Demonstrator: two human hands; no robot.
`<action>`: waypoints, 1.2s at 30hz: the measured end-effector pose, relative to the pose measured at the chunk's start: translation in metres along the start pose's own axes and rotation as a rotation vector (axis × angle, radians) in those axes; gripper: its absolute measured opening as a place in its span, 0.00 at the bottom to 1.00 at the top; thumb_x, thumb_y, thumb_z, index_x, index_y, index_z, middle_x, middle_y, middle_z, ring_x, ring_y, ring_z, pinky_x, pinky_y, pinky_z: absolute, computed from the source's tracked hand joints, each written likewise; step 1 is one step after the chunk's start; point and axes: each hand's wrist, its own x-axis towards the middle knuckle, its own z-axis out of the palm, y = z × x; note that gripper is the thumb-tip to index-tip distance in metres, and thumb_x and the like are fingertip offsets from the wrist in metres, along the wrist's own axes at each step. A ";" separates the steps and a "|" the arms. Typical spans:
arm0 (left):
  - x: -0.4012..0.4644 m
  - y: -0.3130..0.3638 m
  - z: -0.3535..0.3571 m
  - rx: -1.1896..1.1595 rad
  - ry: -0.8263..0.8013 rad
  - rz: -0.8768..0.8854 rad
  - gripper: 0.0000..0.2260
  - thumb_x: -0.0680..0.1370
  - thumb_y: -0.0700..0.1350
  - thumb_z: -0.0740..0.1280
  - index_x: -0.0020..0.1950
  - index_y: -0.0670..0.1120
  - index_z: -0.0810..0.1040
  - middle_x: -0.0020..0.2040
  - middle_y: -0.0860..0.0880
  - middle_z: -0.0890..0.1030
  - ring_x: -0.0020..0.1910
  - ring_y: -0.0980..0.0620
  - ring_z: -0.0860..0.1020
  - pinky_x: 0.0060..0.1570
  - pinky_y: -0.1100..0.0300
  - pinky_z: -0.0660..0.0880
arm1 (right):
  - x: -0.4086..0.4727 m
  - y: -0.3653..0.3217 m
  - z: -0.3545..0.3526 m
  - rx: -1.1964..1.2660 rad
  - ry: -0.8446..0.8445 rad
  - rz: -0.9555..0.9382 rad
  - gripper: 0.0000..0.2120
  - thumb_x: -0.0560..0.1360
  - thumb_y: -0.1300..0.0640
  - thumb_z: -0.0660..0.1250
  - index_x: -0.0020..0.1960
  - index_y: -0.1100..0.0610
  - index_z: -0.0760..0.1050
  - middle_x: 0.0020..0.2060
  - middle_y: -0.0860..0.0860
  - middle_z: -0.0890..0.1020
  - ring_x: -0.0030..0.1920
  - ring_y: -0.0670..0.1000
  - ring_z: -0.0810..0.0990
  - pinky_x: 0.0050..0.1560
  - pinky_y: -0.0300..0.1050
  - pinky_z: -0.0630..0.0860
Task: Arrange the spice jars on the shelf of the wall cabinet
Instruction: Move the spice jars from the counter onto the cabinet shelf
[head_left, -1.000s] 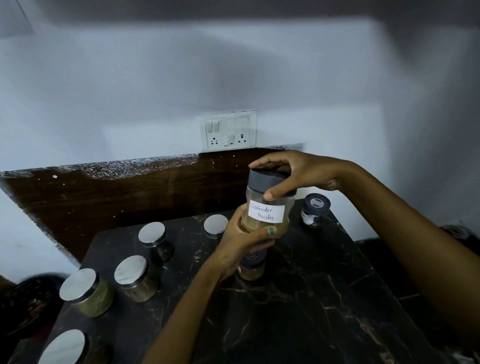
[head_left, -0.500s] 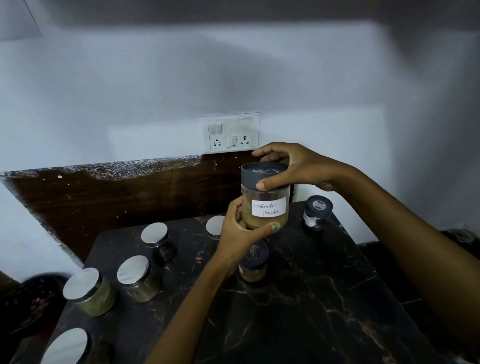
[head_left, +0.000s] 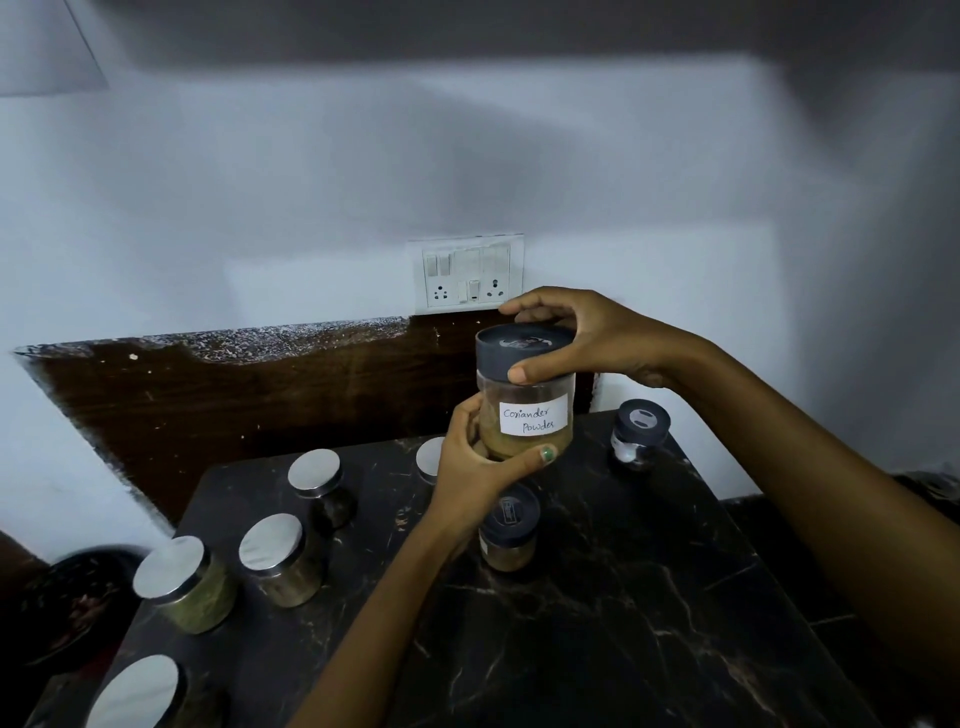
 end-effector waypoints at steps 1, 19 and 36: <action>0.000 0.003 -0.001 0.001 0.013 0.006 0.33 0.65 0.35 0.77 0.66 0.45 0.67 0.59 0.50 0.78 0.51 0.63 0.80 0.44 0.71 0.76 | 0.000 -0.001 0.000 0.014 0.008 -0.007 0.32 0.64 0.53 0.77 0.66 0.45 0.69 0.62 0.49 0.74 0.59 0.47 0.76 0.54 0.38 0.77; 0.045 0.160 -0.071 0.023 0.239 0.436 0.34 0.59 0.58 0.78 0.58 0.73 0.64 0.50 0.71 0.79 0.50 0.68 0.79 0.39 0.74 0.75 | 0.033 -0.085 0.046 0.372 0.186 -0.481 0.33 0.70 0.41 0.65 0.68 0.28 0.52 0.66 0.27 0.64 0.64 0.27 0.65 0.58 0.26 0.70; 0.125 0.327 -0.155 0.403 0.503 0.865 0.26 0.73 0.51 0.71 0.70 0.49 0.68 0.64 0.49 0.73 0.62 0.52 0.74 0.60 0.54 0.75 | 0.147 -0.260 0.024 0.211 0.369 -0.804 0.36 0.77 0.59 0.62 0.77 0.47 0.44 0.71 0.46 0.63 0.68 0.46 0.67 0.68 0.43 0.67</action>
